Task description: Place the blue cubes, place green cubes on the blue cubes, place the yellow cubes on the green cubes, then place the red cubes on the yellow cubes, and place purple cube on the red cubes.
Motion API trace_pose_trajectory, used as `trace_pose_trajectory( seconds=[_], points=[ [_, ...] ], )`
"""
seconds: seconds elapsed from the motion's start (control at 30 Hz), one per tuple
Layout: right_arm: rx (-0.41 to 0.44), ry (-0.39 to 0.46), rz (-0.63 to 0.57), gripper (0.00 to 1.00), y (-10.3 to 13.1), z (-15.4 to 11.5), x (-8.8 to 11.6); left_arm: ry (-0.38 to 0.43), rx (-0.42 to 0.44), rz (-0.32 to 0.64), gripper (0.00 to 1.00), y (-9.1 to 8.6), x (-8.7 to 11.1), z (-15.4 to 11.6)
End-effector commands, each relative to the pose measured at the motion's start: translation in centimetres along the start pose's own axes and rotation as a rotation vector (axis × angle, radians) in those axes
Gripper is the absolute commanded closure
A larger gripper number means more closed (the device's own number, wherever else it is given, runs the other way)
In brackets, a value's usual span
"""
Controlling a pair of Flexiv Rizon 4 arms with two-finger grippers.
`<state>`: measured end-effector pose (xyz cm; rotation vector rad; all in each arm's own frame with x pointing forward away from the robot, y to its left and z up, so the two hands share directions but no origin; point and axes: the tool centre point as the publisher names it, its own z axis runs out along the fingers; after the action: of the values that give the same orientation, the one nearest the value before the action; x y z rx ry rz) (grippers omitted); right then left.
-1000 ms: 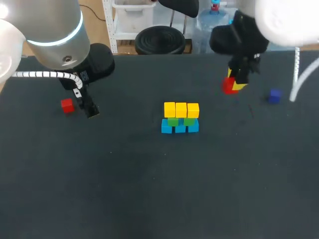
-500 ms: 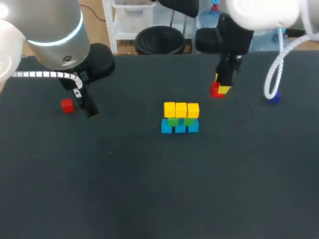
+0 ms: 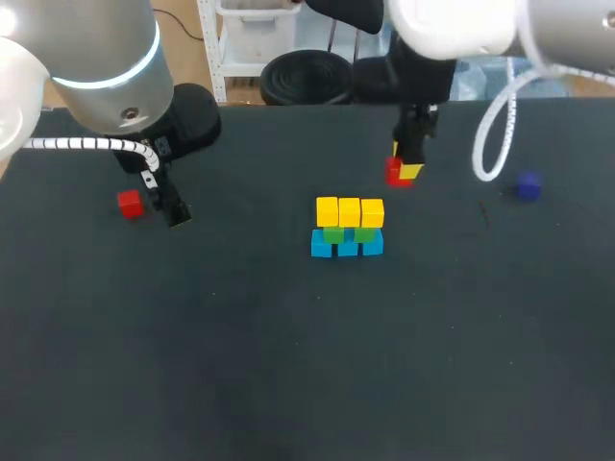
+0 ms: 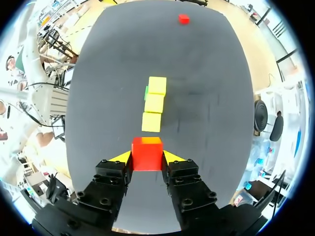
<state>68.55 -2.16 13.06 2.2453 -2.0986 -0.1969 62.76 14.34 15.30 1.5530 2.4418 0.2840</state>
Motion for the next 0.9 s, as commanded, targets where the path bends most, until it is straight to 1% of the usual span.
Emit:
trace_pose_trajectory(
  seconds=[0.03, 0.3, 0.53, 0.9],
  points=[
    [-0.023, 0.008, 0.002, 1.0, -0.8, 0.3, -0.8, -0.002, 0.002, 0.002, 0.0, 0.1, 0.1, 0.0],
    [-0.035, 0.0, 0.017, 1.0, -0.6, 0.8, -2.0, -0.002, 0.002, 0.002, 0.0, 0.1, 0.1, 0.0],
    [-0.044, 0.001, 0.032, 1.0, -0.5, 0.9, -2.3, -0.002, 0.002, 0.002, 0.0, 0.1, 0.1, 0.0],
    [-0.059, -0.007, 0.023, 1.0, -0.4, 1.5, -3.3, -0.002, 0.002, 0.002, 0.0, 0.1, 0.1, 0.0]
  ],
)
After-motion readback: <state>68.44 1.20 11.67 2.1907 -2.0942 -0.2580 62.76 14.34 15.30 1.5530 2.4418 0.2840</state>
